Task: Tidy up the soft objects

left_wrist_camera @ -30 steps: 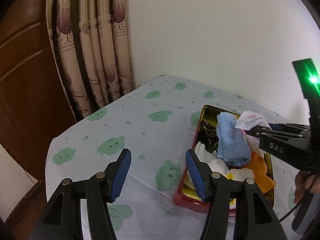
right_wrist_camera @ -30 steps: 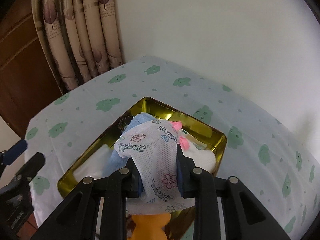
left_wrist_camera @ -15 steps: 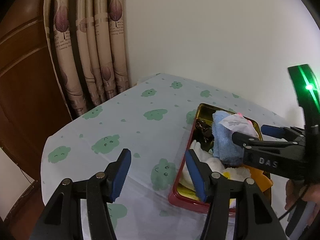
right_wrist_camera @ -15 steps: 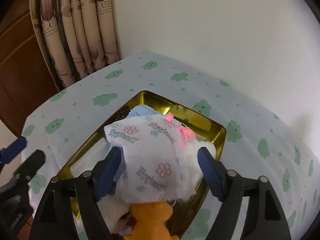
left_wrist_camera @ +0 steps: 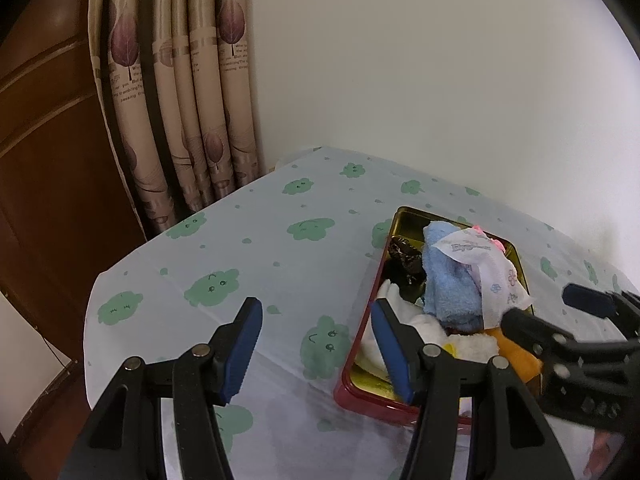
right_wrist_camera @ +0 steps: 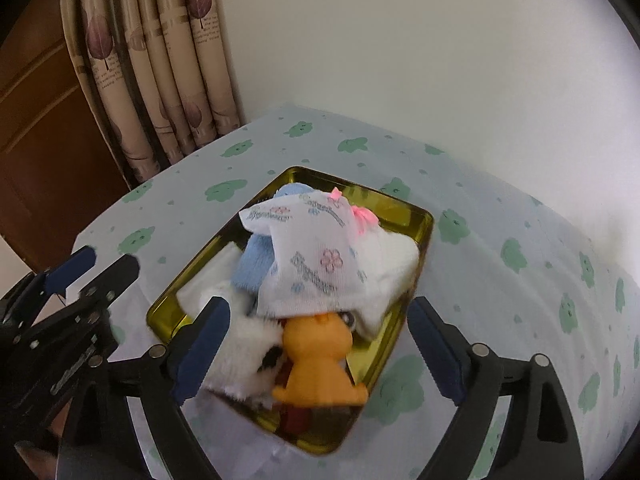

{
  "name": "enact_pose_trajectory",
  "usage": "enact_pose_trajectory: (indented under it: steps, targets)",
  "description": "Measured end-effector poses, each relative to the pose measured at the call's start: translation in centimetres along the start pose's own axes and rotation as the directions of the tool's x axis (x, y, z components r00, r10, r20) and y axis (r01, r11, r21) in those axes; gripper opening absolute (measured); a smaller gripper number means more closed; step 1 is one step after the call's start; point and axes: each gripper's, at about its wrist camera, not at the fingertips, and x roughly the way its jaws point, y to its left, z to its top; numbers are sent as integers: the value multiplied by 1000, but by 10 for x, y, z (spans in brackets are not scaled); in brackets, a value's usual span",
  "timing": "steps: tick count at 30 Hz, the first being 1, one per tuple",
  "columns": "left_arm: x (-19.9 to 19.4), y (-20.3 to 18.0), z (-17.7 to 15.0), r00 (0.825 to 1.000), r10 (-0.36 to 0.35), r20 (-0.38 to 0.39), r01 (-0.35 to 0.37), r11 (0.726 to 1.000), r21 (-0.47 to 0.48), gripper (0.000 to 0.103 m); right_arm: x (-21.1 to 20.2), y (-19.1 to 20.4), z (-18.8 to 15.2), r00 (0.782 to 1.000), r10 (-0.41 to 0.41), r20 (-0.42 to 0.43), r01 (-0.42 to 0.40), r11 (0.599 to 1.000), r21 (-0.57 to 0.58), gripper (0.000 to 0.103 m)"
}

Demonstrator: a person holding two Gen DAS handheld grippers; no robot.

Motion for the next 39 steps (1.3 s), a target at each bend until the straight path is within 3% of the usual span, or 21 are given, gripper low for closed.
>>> enact_pose_trajectory:
  steps: [8,16,39]
  targets:
    - [-4,-10,0,1000,-19,0,19,1000,22,58,-33,-6,-42,997,-60,45,58,996,65,99]
    - [-6,-24,-5,1000,-24,-8,25,998,63,58,-29,-7,-72,998,-52,-22,54,994,91,99]
    - [-28,-43,1,999,-37,-11,38,986,159,58,-23,-10,-69,997,-72,-30,74,995,72,99]
